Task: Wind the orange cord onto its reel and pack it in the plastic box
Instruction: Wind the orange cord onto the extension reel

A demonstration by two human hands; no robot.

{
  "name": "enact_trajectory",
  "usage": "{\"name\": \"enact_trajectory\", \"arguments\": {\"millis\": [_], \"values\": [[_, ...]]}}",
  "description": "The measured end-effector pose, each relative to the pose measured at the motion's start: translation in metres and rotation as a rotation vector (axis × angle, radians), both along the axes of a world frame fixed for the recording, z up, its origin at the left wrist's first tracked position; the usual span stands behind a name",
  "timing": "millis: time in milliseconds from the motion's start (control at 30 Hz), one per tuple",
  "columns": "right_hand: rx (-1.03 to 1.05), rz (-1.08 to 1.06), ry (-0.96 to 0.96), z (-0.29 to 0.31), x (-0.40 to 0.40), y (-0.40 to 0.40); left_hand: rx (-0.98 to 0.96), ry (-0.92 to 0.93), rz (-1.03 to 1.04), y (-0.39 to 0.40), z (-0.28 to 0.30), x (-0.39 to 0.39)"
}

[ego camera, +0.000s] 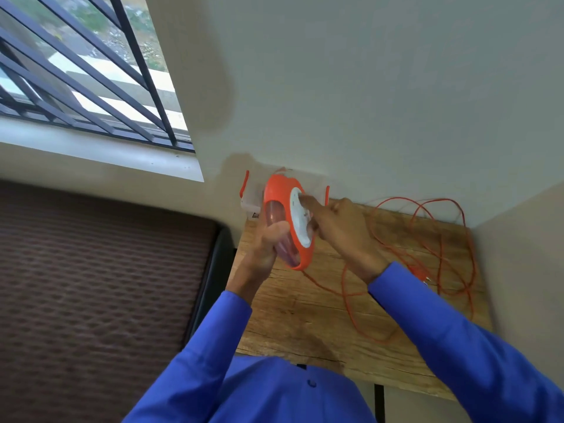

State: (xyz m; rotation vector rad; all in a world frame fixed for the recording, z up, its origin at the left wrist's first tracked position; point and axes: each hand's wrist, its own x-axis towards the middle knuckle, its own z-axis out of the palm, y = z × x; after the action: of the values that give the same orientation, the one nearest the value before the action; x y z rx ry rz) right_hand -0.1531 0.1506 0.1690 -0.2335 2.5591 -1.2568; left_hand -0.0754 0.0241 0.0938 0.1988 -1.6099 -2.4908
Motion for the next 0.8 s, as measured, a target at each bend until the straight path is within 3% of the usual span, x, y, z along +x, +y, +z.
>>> {"name": "enact_trajectory", "arguments": {"millis": [67,167,267,400,600,700,767,800], "values": [[-0.126,-0.011,-0.146,-0.005,0.012,0.000,0.007,-0.007,0.019,-0.003,0.002,0.000],[-0.154,0.182,-0.010,-0.009,0.026,0.008,0.135,0.038,0.018,-0.010,0.002,0.000],[0.046,0.468,0.349,-0.007,0.029,0.019,0.310,0.037,0.011,-0.013,0.004,0.000],[0.228,0.832,0.664,0.006,0.017,0.036,0.409,0.040,-0.089,-0.011,-0.002,-0.001],[0.621,1.232,0.961,0.019,-0.010,0.048,0.484,-0.276,-0.211,-0.014,-0.013,0.000],[0.701,1.299,1.090,0.024,-0.019,0.048,0.564,-0.307,-0.318,-0.010,-0.021,-0.001],[0.634,1.179,1.014,0.025,-0.019,0.046,0.588,-0.291,-0.396,-0.007,-0.022,-0.001],[0.561,1.032,0.904,0.026,-0.017,0.044,0.634,-0.190,-0.422,-0.003,-0.019,0.000]]}}
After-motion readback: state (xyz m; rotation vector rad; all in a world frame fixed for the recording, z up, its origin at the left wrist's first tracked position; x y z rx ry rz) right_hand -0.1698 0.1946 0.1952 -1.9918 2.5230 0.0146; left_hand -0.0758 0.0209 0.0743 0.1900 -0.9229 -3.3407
